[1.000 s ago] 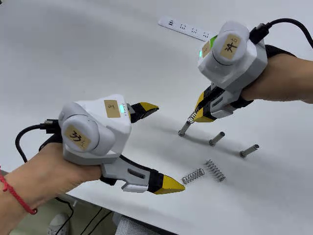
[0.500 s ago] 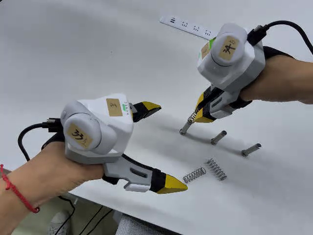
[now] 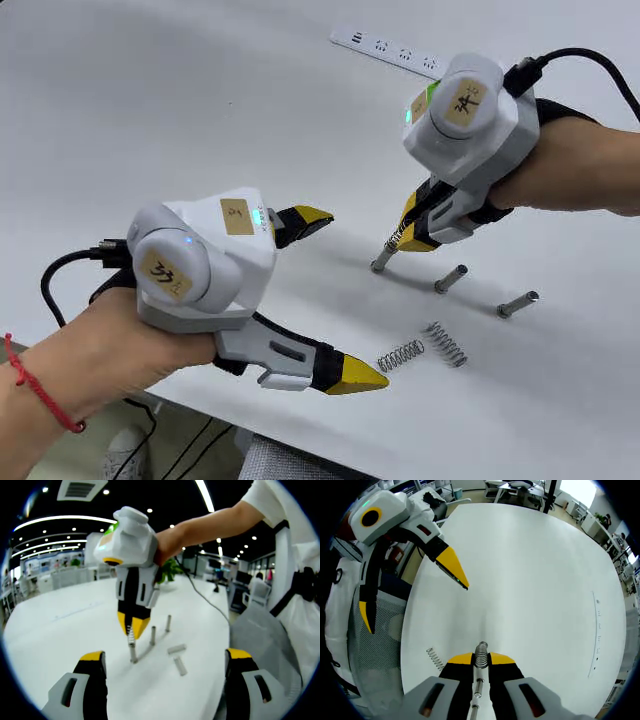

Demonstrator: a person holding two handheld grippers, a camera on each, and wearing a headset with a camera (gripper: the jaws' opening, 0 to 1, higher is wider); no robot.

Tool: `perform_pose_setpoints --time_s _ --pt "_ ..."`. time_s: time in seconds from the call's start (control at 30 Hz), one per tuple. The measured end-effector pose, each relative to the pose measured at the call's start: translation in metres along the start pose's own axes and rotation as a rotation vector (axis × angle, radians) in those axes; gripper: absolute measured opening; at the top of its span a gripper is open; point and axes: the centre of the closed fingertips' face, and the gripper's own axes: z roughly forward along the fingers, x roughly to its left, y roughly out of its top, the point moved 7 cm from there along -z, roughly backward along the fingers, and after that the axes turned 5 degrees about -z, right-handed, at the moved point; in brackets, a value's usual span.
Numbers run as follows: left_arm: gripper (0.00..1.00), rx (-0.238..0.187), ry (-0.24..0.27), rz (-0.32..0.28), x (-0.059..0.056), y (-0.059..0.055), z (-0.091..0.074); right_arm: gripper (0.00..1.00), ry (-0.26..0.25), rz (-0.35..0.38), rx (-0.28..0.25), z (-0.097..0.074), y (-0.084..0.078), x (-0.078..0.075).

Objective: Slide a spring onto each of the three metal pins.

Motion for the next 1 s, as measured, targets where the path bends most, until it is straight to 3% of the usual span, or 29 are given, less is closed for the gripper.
perform_pose_setpoints --time_s 1.0 --pt "1.0 -0.006 0.006 -0.013 0.002 -0.002 -0.001 0.12 0.003 -0.01 0.026 0.029 -0.005 -0.001"
